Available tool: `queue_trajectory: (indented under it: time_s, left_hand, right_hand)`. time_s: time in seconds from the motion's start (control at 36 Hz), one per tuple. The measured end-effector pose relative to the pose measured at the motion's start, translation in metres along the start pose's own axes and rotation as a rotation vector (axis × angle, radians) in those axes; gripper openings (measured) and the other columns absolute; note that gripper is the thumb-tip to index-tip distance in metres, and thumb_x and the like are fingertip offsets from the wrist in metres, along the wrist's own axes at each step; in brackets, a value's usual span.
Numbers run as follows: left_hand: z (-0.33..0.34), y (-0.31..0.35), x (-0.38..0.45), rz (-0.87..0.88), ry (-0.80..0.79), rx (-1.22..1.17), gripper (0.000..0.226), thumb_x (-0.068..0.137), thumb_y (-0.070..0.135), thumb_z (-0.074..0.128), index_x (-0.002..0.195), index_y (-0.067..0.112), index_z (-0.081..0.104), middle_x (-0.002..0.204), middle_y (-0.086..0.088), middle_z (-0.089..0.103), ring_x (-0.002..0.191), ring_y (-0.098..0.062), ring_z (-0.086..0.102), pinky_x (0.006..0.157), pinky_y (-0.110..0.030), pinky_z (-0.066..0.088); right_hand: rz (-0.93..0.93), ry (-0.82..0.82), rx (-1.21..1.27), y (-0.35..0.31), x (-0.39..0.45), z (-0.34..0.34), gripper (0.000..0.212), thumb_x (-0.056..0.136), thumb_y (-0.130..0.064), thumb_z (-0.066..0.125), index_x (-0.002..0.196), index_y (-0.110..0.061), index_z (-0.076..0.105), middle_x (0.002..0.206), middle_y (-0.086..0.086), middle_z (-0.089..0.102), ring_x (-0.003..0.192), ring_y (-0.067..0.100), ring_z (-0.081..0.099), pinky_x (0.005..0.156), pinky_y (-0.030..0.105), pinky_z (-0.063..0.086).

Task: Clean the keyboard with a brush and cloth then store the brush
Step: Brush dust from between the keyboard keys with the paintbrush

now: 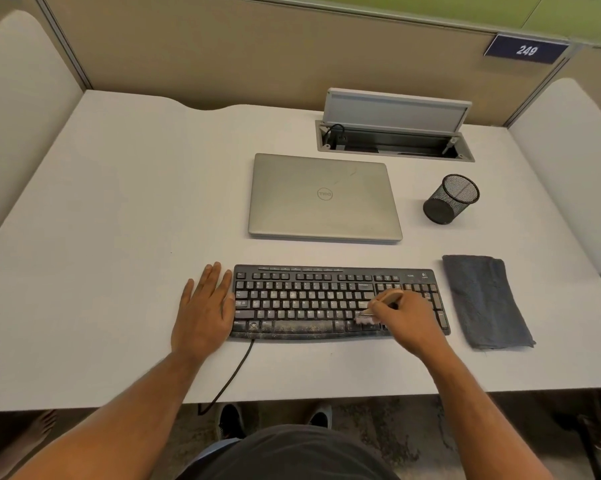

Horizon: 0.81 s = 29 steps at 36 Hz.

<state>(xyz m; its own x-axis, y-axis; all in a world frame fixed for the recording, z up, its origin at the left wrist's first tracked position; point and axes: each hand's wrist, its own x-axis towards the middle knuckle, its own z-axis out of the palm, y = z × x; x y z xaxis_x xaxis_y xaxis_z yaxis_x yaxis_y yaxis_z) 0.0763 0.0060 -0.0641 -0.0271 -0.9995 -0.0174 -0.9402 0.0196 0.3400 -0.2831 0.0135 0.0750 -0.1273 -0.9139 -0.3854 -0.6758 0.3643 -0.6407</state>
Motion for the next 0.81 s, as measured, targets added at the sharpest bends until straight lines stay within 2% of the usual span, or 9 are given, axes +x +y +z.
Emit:
queue_trajectory:
  time_s: [0.06, 0.17, 0.25, 0.39, 0.53, 0.58, 0.67, 0.72, 0.81]
  left_hand:
    - [-0.001, 0.0, 0.0, -0.001, 0.001, -0.004, 0.066, 0.104, 0.045, 0.008, 0.161, 0.02, 0.026, 0.17, 0.001, 0.017, 0.157, -0.013, 0.007, 0.128, -0.045, 0.01]
    - [0.0, 0.001, 0.0, -0.002, -0.001, -0.007, 0.065, 0.104, 0.045, 0.009, 0.162, 0.02, 0.025, 0.17, 0.001, 0.016, 0.157, -0.012, 0.006, 0.128, -0.044, 0.009]
    - [0.0, 0.0, 0.0, 0.0, 0.003, -0.017, 0.065, 0.104, 0.045, 0.01, 0.161, 0.02, 0.026, 0.17, 0.001, 0.017, 0.157, -0.012, 0.007, 0.128, -0.045, 0.01]
    - [-0.001, 0.001, 0.0, 0.004, 0.008, -0.027, 0.066, 0.103, 0.045, 0.01, 0.161, 0.019, 0.028, 0.169, 0.0, 0.018, 0.157, -0.013, 0.009, 0.128, -0.045, 0.009]
    - [0.0, 0.001, 0.0, -0.004, 0.004, -0.02, 0.066, 0.104, 0.046, 0.009, 0.161, 0.02, 0.026, 0.17, 0.002, 0.016, 0.157, -0.011, 0.006, 0.128, -0.043, 0.007]
    - [0.0, 0.0, 0.0, -0.006, 0.003, -0.016, 0.066, 0.103, 0.046, 0.008, 0.162, 0.021, 0.026, 0.17, 0.002, 0.016, 0.157, -0.011, 0.005, 0.128, -0.042, 0.006]
    - [0.0, 0.0, 0.0, -0.003, 0.007, -0.019, 0.066, 0.103, 0.046, 0.008, 0.161, 0.021, 0.027, 0.17, 0.002, 0.017, 0.157, -0.011, 0.006, 0.128, -0.042, 0.006]
    - [0.001, 0.0, 0.0, 0.0, 0.008, -0.016, 0.066, 0.104, 0.046, 0.008, 0.161, 0.02, 0.028, 0.17, 0.001, 0.017, 0.157, -0.012, 0.007, 0.128, -0.043, 0.007]
    - [0.001, -0.001, 0.0, 0.004, 0.013, -0.021, 0.065, 0.104, 0.045, 0.01, 0.16, 0.019, 0.03, 0.169, 0.0, 0.019, 0.157, -0.013, 0.01, 0.128, -0.044, 0.009]
  right_hand:
    - [-0.006, -0.012, 0.027, -0.004, 0.0, 0.007, 0.024, 0.096, -0.02, 0.067, 0.085, 0.0, 0.074, 0.08, 0.014, 0.075, 0.082, 0.032, 0.072, 0.077, 0.045, 0.06]
    - [-0.024, -0.03, 0.029, -0.011, -0.001, 0.021, 0.023, 0.095, -0.021, 0.067, 0.078, -0.007, 0.075, 0.077, 0.005, 0.076, 0.082, 0.028, 0.073, 0.081, 0.047, 0.061]
    - [-0.029, -0.057, 0.08, -0.016, -0.002, 0.028, 0.024, 0.095, -0.02, 0.066, 0.086, 0.002, 0.072, 0.083, 0.017, 0.074, 0.087, 0.037, 0.07, 0.084, 0.05, 0.059]
    - [0.009, -0.136, 0.329, -0.019, -0.004, 0.035, 0.011, 0.097, -0.015, 0.069, 0.094, -0.009, 0.078, 0.089, 0.005, 0.079, 0.09, 0.02, 0.077, 0.09, 0.037, 0.062]
    - [0.056, -0.105, 0.576, -0.014, -0.005, 0.025, 0.015, 0.098, -0.005, 0.063, 0.097, -0.004, 0.078, 0.093, 0.01, 0.08, 0.095, 0.029, 0.076, 0.084, 0.031, 0.061]
    - [0.041, 0.008, 0.528, -0.008, -0.004, 0.019, 0.017, 0.099, -0.009, 0.063, 0.094, -0.008, 0.079, 0.09, 0.006, 0.08, 0.09, 0.028, 0.076, 0.076, 0.032, 0.062]
    - [0.011, 0.211, 0.338, 0.004, 0.003, 0.015, 0.02, 0.101, -0.02, 0.063, 0.087, -0.015, 0.078, 0.079, -0.001, 0.078, 0.079, 0.028, 0.076, 0.074, 0.048, 0.065]
    - [0.02, 0.273, 0.262, 0.007, 0.005, 0.014, 0.027, 0.103, -0.026, 0.061, 0.083, -0.016, 0.076, 0.072, 0.001, 0.076, 0.074, 0.03, 0.075, 0.071, 0.052, 0.064]
    - [0.004, 0.272, 0.145, 0.004, 0.004, 0.018, 0.036, 0.106, -0.031, 0.056, 0.079, -0.013, 0.073, 0.067, 0.002, 0.073, 0.058, 0.015, 0.067, 0.056, 0.036, 0.056]
